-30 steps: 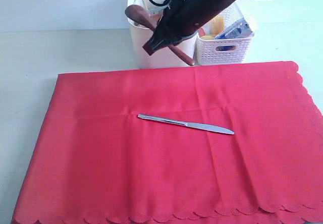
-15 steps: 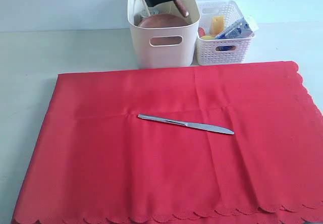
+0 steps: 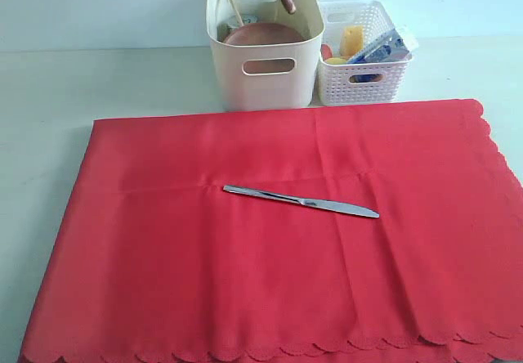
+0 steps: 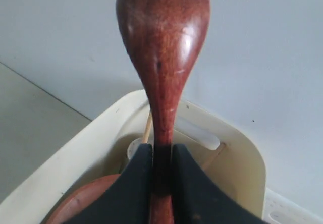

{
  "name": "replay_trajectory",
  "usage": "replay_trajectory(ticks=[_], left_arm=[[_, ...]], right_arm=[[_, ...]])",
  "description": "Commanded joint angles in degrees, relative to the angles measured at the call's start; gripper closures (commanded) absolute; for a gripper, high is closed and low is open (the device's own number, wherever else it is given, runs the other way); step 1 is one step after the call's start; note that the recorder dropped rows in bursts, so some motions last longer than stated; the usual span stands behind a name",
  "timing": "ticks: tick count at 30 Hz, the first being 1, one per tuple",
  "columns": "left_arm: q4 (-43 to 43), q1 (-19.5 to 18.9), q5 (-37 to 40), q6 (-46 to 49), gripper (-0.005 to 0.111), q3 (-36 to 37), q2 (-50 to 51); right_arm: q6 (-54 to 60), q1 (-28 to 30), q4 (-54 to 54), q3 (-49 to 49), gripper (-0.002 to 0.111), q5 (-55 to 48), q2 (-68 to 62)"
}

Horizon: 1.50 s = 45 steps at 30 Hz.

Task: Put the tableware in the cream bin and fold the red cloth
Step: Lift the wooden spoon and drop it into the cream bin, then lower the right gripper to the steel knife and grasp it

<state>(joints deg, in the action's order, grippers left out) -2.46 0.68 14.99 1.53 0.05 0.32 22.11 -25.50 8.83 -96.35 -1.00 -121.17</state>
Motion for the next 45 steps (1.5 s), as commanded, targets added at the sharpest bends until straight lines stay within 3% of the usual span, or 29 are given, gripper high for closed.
replay_trajectory(ticks=[1, 11, 16, 24, 39, 45], left_arm=[[0.3, -0.1, -0.1, -0.3, 0.104, -0.1, -0.3], [0.3, -0.1, -0.1, -0.3, 0.104, -0.1, -0.3], [0.3, -0.1, -0.1, -0.3, 0.104, -0.1, -0.3], [0.3, -0.1, -0.1, -0.3, 0.104, -0.1, -0.3], [0.3, -0.1, -0.1, -0.3, 0.104, -0.1, -0.3], [0.3, -0.1, -0.1, -0.3, 0.104, -0.1, -0.3]], right_arm=[[0.1, 0.3, 0.2, -0.7, 0.106, 1.0, -1.4], [0.1, 0.3, 0.2, -0.7, 0.061, 1.0, -1.6], [0.1, 0.3, 0.2, -0.7, 0.048, 1.0, -1.6], [-3.4, 0.3, 1.8, -0.7, 0.048, -4.4, 1.0], [-1.7, 0.2, 0.8, -0.6, 0.049, -41.7, 8.3], [5.5, 0.2, 9.9, 1.8, 0.049, -54.9, 8.9]])
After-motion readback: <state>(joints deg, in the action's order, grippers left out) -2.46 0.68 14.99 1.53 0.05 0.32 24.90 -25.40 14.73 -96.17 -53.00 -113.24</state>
